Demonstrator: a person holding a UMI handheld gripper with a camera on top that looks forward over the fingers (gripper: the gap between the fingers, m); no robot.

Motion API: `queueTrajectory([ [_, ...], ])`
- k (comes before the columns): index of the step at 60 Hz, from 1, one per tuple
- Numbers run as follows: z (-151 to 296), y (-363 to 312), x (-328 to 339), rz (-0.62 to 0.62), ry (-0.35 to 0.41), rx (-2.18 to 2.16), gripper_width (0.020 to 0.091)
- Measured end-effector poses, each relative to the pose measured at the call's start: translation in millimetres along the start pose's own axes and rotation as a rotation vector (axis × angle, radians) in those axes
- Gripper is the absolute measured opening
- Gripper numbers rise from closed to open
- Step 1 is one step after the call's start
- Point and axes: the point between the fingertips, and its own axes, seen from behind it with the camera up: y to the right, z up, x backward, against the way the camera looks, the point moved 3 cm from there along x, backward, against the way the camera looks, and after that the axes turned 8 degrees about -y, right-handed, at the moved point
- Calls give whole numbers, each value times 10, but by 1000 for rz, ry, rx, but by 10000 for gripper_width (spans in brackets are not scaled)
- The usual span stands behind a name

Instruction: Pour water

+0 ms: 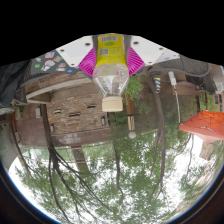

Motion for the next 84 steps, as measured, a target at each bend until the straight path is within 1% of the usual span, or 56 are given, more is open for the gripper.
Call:
queueTrajectory([
  [2, -223, 86, -7, 9, -27, -70, 372],
  [6, -580, 299, 12, -41, -58, -81, 371],
  [9, -867, 369, -44, -48, -116, -59, 372],
  [11, -1014, 391, -28, -45, -138, -50, 372],
  [15, -1240, 381, -69, -32, -188, -10, 372],
  [18, -1412, 443, -107, -50, -224, 18, 372],
  [23, -1550, 507, -168, -70, -255, 73, 377],
  [25, -1486, 525, -181, -69, -228, 69, 375],
  [38, -1384, 541, -149, -75, -238, 107, 377],
  [44, -1388, 537, -103, -80, -236, 93, 512],
  [46, -1417, 547, -79, -84, -249, 89, 559],
  [47, -1445, 564, -60, -93, -261, 87, 595],
  [49, -1486, 572, -21, -98, -284, 87, 695],
  [51, -1517, 636, 51, -97, -282, 85, 787],
  [52, -1504, 635, 83, -97, -279, 86, 823],
  [53, -1490, 637, 111, -99, -275, 87, 844],
  [59, -1433, 650, 442, -120, -293, 84, 840],
  [66, -1241, 522, 1005, -103, -296, 58, 836],
  [70, -1116, 426, 1408, -90, -287, 40, 839],
  [74, -973, 327, 1804, -72, -262, 38, 837],
  [78, -906, 235, 2189, -65, -266, 51, 837],
  [84, -819, 95, 2645, -72, -247, 64, 836],
])
